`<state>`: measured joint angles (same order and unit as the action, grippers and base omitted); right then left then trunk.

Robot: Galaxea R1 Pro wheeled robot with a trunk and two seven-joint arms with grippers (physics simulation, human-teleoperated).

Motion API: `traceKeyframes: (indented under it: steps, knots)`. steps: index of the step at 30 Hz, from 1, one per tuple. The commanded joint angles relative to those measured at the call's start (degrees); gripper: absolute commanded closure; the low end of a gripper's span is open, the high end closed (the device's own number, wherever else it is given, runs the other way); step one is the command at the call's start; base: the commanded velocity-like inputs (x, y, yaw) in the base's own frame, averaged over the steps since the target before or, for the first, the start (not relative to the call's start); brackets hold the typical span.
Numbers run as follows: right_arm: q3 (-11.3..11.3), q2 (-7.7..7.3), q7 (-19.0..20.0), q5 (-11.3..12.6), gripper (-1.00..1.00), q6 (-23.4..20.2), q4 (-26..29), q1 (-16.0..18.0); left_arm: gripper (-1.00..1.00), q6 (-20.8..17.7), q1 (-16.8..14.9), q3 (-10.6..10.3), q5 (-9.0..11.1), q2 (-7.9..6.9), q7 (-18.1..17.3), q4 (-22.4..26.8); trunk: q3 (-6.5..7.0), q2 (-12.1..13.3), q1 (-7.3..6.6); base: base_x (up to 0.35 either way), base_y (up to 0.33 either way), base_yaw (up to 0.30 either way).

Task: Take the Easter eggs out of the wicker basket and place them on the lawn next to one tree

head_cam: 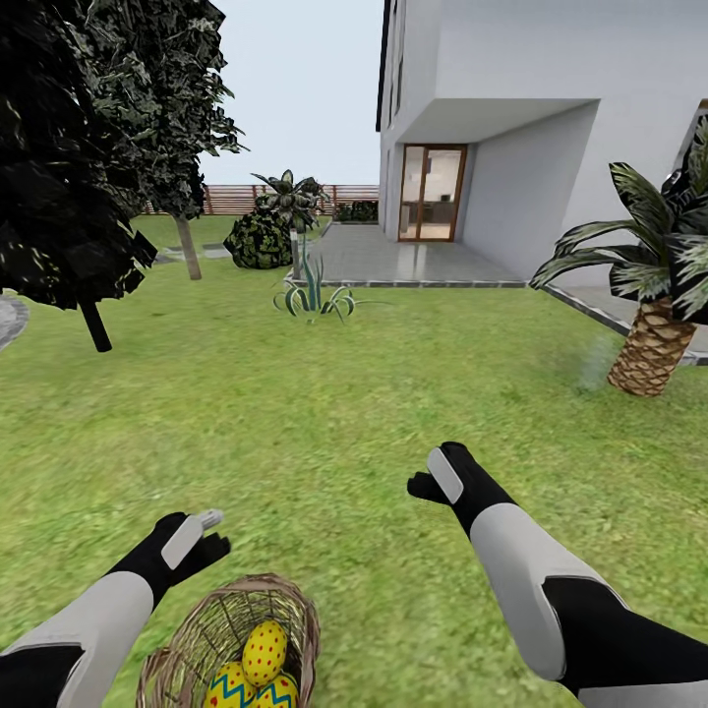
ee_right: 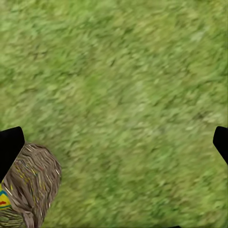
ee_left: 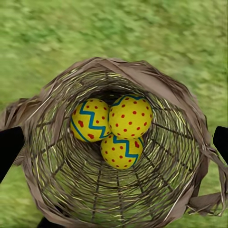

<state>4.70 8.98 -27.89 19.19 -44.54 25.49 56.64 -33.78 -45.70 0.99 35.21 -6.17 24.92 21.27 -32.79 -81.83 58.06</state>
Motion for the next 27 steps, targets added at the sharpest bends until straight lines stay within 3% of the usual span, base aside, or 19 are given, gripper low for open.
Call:
traceKeyframes:
  steps: [1,6,15,16,27]
  knots:
    - [0.24,0.05,-0.55,0.60,-1.00,-0.02,0.09,0.03,-1.00,-0.19,-0.01,0.09,0.55,0.01,0.79,0.13,-0.06,-0.03,0.00,0.000,0.000,0.000]
    - [0.23,0.05,-0.56,0.56,-1.00,-0.02,0.09,-0.02,-1.00,-0.18,0.01,0.14,0.54,0.01,2.40,0.10,-0.06,-0.03,0.00,0.000,0.000,0.000]
    - [0.14,-0.99,-0.34,-1.14,-1.00,0.55,0.58,-2.95,-1.00,-0.43,2.95,0.94,0.13,-0.39,3.71,-0.31,-0.06,-0.03,0.00,0.000,0.000,0.000]
    - [0.14,-1.01,-0.34,-1.16,-1.00,0.56,0.59,-11.02,-1.00,-0.44,3.07,0.94,0.11,-0.40,3.69,-0.30,-0.06,-0.03,0.00,0.000,0.000,0.000]
    - [0.14,-1.07,-0.32,-1.26,-1.00,0.59,0.61,-11.70,-1.00,-0.49,3.24,0.95,0.04,-0.46,3.65,0.00,-0.06,-0.03,0.00,0.000,0.000,0.000]
